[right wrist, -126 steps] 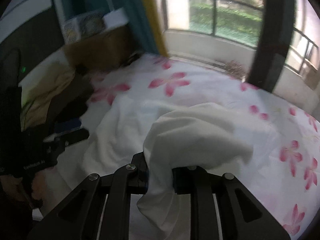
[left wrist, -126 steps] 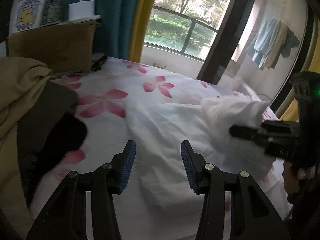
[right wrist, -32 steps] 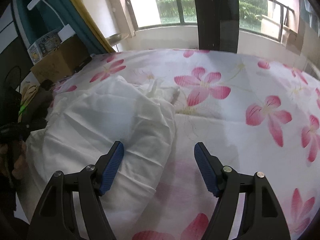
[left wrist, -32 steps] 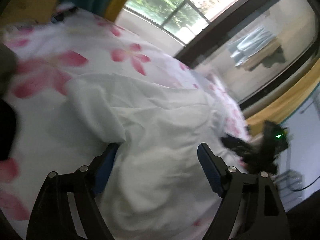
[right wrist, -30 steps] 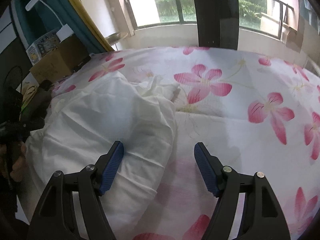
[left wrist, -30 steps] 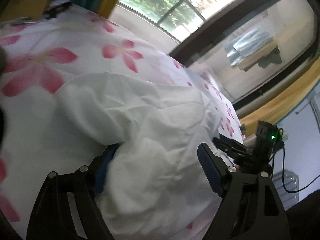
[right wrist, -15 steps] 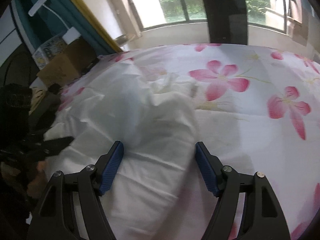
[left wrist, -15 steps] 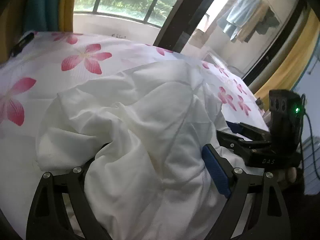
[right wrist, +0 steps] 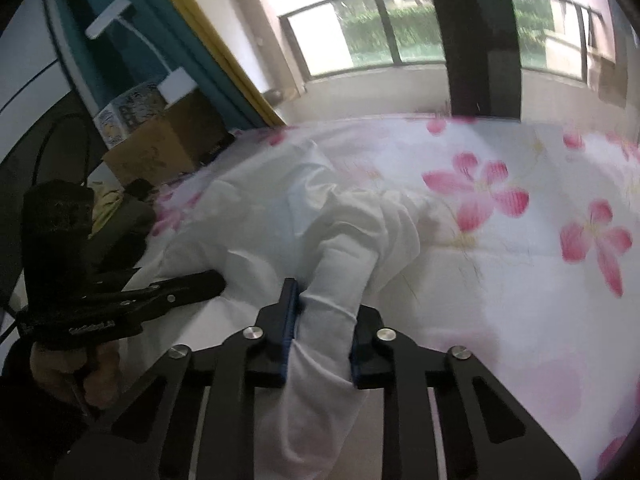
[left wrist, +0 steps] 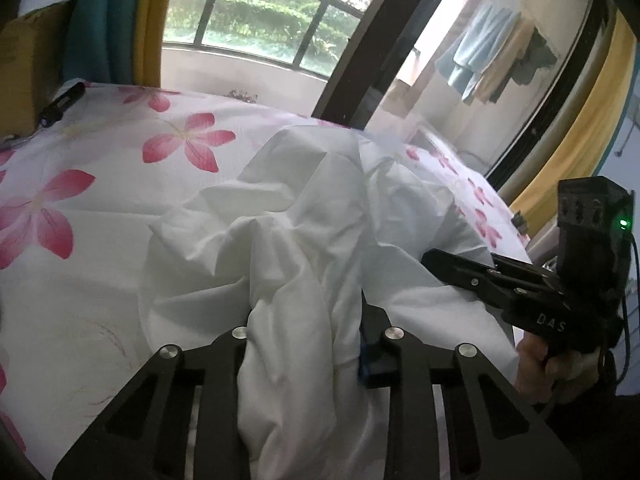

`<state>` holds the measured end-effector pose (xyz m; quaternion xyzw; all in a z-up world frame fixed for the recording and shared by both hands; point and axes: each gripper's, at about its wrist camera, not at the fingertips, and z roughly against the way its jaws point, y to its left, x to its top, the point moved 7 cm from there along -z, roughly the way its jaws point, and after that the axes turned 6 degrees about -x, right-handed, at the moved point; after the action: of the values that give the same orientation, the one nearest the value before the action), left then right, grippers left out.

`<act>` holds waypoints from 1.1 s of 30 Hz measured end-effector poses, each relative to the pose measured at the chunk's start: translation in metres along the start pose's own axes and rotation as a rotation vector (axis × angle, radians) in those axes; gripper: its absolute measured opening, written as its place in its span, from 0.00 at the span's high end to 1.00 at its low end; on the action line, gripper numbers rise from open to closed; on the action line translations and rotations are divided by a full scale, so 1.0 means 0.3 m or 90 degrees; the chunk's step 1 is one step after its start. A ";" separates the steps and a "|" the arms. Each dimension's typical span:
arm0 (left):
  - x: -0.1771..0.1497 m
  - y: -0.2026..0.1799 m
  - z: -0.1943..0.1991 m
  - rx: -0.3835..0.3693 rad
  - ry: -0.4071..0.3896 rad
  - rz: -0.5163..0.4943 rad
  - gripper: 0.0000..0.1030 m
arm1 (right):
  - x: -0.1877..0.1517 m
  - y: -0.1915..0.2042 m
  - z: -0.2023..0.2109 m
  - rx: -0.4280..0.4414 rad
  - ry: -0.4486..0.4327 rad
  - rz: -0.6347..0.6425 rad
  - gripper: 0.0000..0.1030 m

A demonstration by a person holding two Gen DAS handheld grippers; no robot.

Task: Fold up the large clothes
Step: 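Grasp the bundled white garment with the right gripper while the left gripper grasps it too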

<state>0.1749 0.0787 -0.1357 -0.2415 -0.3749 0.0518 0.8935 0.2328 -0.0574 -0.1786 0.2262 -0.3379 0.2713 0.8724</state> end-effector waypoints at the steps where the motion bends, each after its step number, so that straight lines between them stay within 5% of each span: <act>1: -0.001 0.000 0.011 -0.001 -0.006 0.002 0.72 | 0.011 0.022 0.013 -0.006 -0.009 0.017 0.82; 9: 0.022 0.008 0.154 0.008 -0.070 0.002 0.73 | 0.090 0.164 0.104 -0.016 -0.070 0.104 0.85; 22: 0.081 0.118 0.452 0.088 -0.160 -0.012 0.73 | 0.210 0.450 0.122 0.049 -0.133 0.180 0.85; 33: 0.043 0.263 0.526 0.147 -0.133 0.010 0.73 | 0.194 0.580 0.004 0.106 -0.105 0.176 0.85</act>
<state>0.0815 0.2134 -0.0696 -0.1331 -0.4554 0.1264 0.8712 0.1596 0.0911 -0.0995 0.2703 -0.4124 0.3962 0.7745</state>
